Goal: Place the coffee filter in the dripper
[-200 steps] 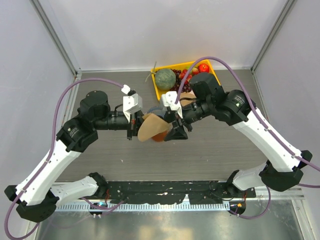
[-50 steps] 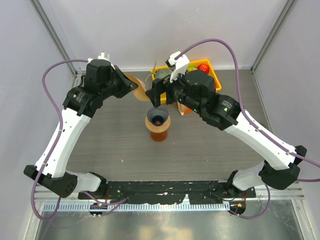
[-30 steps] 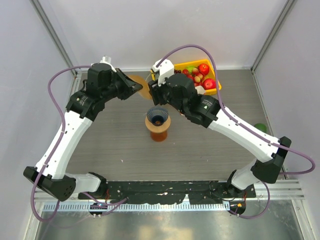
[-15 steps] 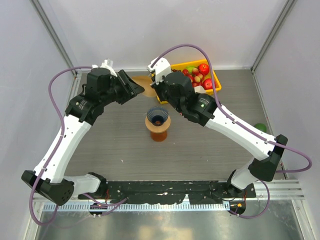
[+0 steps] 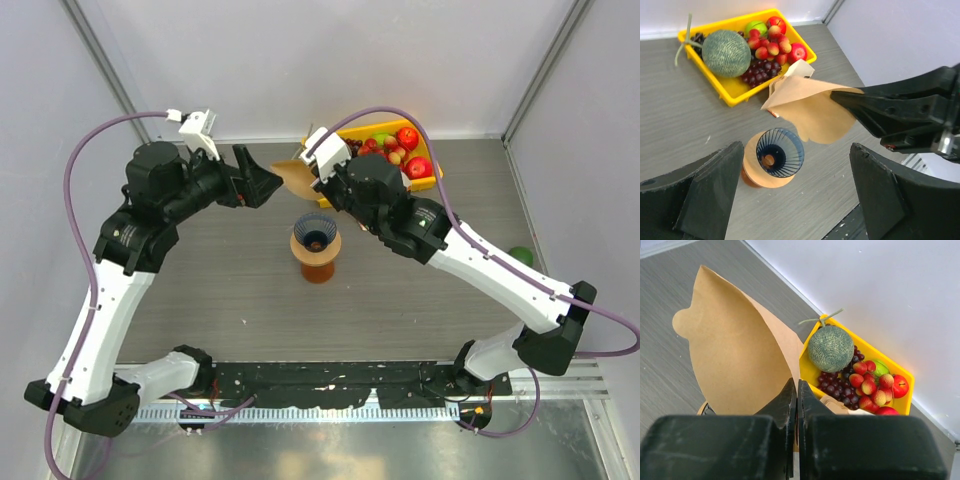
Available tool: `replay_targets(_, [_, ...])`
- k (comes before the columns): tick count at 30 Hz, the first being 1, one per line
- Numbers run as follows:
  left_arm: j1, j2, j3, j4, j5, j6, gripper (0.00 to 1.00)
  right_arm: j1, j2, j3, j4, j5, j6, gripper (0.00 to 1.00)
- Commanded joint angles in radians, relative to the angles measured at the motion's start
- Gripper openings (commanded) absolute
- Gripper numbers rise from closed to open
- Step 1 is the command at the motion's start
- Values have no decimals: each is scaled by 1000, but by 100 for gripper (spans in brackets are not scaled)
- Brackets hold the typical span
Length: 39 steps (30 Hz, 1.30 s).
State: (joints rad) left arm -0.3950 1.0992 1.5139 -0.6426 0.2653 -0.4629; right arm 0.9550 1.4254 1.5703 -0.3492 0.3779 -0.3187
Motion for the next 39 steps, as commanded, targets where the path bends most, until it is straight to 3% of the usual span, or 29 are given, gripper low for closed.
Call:
replay_targets(1, [-39,24,66,11,28,142,88,7,0,53,-40,-33,1,5])
replay_targets(10, [-107,80,94,-23,-81,259,78,8,-5,79,-86,-135,24,5])
replay_targets(15, [-111,111,120,-19,-100,259,67,14,-8,80,-99,-175,18,5])
replay_targets(32, [-123,137,84,-6,-135,264,58,14,3,117,-74,-189,58,5])
replay_targets(34, [-122,133,88,-5,-167,262,61,14,10,128,-89,-182,64,5])
replay_targets(36, [-120,119,85,1,-169,283,78,13,17,138,-109,-186,70,5])
replay_targets(39, [-120,88,65,23,-164,322,77,13,4,126,-117,-200,70,5])
